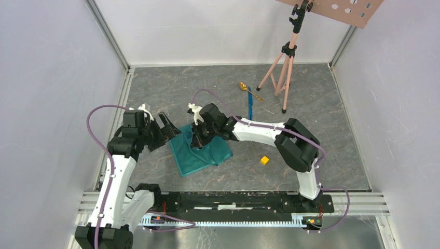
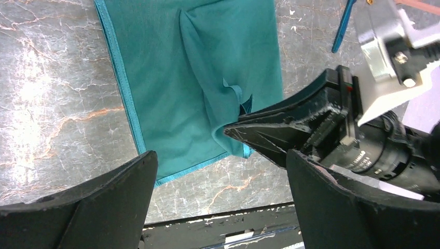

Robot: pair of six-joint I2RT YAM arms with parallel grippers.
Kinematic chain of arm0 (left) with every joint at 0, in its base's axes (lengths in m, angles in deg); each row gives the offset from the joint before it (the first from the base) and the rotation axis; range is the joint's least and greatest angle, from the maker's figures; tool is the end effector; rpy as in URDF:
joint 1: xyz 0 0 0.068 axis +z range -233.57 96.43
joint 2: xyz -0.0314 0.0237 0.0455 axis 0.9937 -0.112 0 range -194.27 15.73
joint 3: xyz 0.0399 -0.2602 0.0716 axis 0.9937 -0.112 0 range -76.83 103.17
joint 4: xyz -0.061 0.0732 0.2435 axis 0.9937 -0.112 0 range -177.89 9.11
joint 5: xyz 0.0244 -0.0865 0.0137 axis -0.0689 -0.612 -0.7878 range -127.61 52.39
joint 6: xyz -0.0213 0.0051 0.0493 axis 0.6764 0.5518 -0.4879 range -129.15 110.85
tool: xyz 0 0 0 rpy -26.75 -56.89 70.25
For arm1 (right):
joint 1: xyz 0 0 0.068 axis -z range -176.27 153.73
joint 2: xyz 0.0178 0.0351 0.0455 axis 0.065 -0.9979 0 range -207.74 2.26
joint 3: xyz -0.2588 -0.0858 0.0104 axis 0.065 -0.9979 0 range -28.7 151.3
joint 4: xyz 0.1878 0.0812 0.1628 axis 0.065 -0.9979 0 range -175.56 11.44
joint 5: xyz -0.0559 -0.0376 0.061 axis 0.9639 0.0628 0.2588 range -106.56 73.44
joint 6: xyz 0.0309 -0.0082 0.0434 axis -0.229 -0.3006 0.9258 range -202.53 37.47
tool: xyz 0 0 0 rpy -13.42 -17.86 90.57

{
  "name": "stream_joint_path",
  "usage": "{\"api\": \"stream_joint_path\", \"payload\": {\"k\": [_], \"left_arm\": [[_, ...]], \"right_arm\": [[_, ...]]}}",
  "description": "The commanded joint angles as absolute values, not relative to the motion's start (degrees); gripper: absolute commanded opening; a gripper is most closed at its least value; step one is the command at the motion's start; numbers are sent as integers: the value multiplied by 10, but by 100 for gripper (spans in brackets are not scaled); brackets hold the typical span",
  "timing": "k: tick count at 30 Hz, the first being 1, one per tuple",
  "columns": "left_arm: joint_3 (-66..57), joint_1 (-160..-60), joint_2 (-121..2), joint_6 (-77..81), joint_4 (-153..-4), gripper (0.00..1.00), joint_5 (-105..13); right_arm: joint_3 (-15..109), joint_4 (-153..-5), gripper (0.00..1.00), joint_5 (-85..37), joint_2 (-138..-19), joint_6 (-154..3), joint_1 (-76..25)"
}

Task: Fold the napkin into a case and place the utensils inside
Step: Fold the rectangle-folded napkin at the center of the board.

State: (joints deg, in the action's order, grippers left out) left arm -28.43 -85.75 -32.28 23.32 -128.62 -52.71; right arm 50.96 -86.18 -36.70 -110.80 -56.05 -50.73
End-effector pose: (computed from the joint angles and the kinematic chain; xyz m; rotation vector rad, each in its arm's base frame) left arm 0.1610 -0.0155 0.2916 -0.5159 2.3900 -0.5927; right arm 0.2470 0.3668 0.2011 -0.7989 2.3722 1.0748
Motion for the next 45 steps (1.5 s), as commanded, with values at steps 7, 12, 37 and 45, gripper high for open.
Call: {"api": "stream_joint_path", "payload": {"k": [7,12,37,45], "left_arm": [[-273,-850,-300,217,-1295,100,-543],[-267,-848,-296,212,-1302,100,-543],[-266,-845,-296,205,-1305,100,-552],[-269,-844,-292,204,-1310,100,-540]], "right_arm": [[510,-773,0,-408,-1138,-489,-509],[531,-807,0,-344,-1112,-511,-503],[571,-789,7,-403,-1183,-487,-495],[603,-790,71,-494,-1176,-551,-484]]}}
